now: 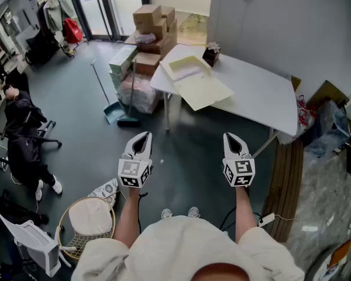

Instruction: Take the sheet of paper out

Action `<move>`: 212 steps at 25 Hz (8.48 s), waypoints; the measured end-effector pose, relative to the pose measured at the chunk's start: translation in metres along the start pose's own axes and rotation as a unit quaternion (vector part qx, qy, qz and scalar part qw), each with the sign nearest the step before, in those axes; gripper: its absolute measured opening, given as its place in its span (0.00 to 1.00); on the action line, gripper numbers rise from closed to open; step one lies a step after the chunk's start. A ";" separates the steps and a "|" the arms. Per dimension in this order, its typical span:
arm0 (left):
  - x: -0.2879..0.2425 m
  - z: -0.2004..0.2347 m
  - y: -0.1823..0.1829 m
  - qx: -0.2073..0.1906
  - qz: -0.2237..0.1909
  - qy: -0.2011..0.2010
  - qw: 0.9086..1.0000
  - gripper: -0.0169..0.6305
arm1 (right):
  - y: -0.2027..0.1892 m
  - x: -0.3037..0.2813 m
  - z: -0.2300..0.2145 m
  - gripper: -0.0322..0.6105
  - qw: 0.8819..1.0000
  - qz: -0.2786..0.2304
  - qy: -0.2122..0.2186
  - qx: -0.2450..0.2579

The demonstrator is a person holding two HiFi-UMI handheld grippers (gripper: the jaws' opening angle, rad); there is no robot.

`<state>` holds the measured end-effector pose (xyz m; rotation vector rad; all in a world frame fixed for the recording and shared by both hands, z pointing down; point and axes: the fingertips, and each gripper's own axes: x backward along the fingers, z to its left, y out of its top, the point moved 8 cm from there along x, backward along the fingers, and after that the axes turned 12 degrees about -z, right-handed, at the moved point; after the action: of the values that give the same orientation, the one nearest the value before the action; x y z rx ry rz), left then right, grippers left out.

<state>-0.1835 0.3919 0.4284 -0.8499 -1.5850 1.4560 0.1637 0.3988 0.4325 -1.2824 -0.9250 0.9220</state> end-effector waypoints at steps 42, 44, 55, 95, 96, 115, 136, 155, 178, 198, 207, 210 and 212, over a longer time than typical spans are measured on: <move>-0.156 0.012 -0.037 0.016 -0.008 -0.021 1.000 0.03 | -0.017 -0.109 -0.092 0.05 0.999 0.004 0.007 0.036; -0.176 0.029 -0.039 0.022 -0.010 -0.027 0.999 0.03 | -0.013 -0.132 -0.095 0.05 0.999 0.006 0.000 0.042; -0.268 0.119 -0.047 0.037 -0.017 -0.061 0.997 0.03 | -0.006 -0.238 -0.091 0.05 0.998 0.018 -0.027 0.059; -0.546 0.181 -0.103 0.012 0.038 -0.016 0.999 0.03 | -0.059 -0.513 -0.265 0.05 0.999 0.023 0.044 0.020; -0.551 0.181 -0.104 0.011 0.041 -0.010 0.999 0.03 | -0.062 -0.520 -0.270 0.05 0.998 0.026 0.052 0.017; -0.561 0.204 -0.131 0.008 0.091 0.075 0.993 0.03 | -0.110 -0.610 -0.261 0.05 0.984 0.074 0.163 0.011; -0.561 0.264 -0.197 0.066 0.120 0.046 0.989 0.03 | -0.211 -0.645 -0.169 0.05 0.912 0.210 0.291 0.200; -0.535 0.280 -0.221 0.078 0.147 0.056 0.984 0.03 | -0.314 -0.635 -0.134 0.11 0.732 0.243 0.443 0.457; -0.526 0.287 -0.222 0.076 0.149 0.068 0.984 0.03 | -0.339 -0.646 -0.134 0.05 0.717 0.290 0.470 0.425; -0.534 0.262 -0.205 0.068 0.132 0.029 0.989 0.03 | -0.309 -0.610 -0.142 0.06 0.749 0.276 0.429 0.422; -0.537 0.236 -0.195 0.064 0.120 0.004 0.991 0.03 | -0.295 -0.570 -0.150 0.06 0.764 0.279 0.408 0.414; -0.541 0.228 -0.189 0.063 0.111 -0.005 0.992 0.03 | -0.285 -0.559 -0.152 0.06 0.769 0.274 0.401 0.415; -0.544 0.223 -0.184 0.062 0.107 -0.008 0.992 0.03 | -0.279 -0.553 -0.153 0.06 0.773 0.272 0.396 0.415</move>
<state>-0.1299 -0.2111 0.5450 -0.9611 -1.4327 1.6977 0.1190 -0.1890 0.6760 -0.9683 0.5432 0.9181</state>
